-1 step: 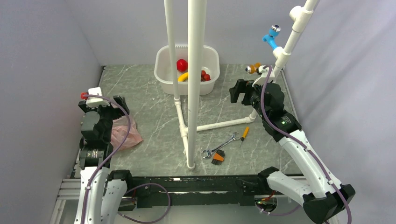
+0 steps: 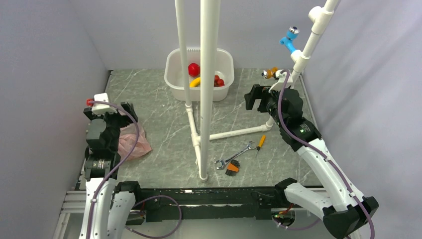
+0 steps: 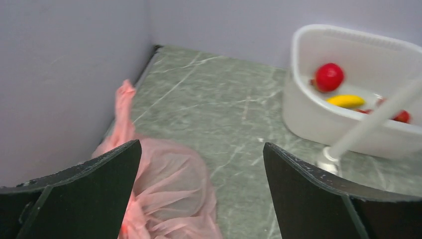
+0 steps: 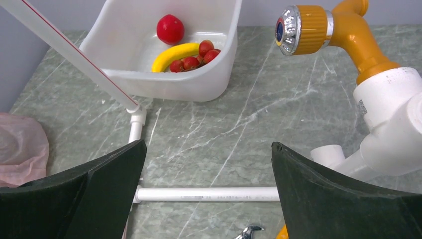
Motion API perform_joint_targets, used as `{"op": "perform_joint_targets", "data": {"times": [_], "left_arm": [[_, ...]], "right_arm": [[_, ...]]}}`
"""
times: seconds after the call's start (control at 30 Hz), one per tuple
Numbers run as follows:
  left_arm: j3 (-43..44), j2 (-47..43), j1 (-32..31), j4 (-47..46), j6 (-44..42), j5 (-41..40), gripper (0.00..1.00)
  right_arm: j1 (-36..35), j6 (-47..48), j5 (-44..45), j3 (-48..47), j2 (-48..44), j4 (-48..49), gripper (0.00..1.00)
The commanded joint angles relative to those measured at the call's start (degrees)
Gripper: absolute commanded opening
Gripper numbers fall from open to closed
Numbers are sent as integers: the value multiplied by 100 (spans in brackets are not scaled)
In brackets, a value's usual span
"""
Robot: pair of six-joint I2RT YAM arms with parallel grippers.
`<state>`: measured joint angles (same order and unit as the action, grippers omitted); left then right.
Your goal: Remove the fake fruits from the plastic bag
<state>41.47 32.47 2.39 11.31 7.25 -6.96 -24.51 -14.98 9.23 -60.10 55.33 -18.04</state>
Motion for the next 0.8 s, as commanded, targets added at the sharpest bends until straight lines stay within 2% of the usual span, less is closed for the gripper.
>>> {"op": "perform_joint_targets", "data": {"times": [0.0,0.2,0.37,0.6,0.77], "left_arm": [[197,227,-92,393,286,-1765,99],[513,923,-107,887,700,-3104,99],[764,1432,-87,1264,769,-3511,99],[722,1604,28,1251,682,-3731,99],[793,1909,81,1400,679,-4114,99]], "right_arm": [[-11,-119,209,54,-165,15,100],[-13,-346,-236,74,-83,-33,100],[-9,-689,-1015,208,11,19,100],[-9,-1339,-1978,108,278,-398,100],[-8,-1389,-2233,241,87,-428,100]]}}
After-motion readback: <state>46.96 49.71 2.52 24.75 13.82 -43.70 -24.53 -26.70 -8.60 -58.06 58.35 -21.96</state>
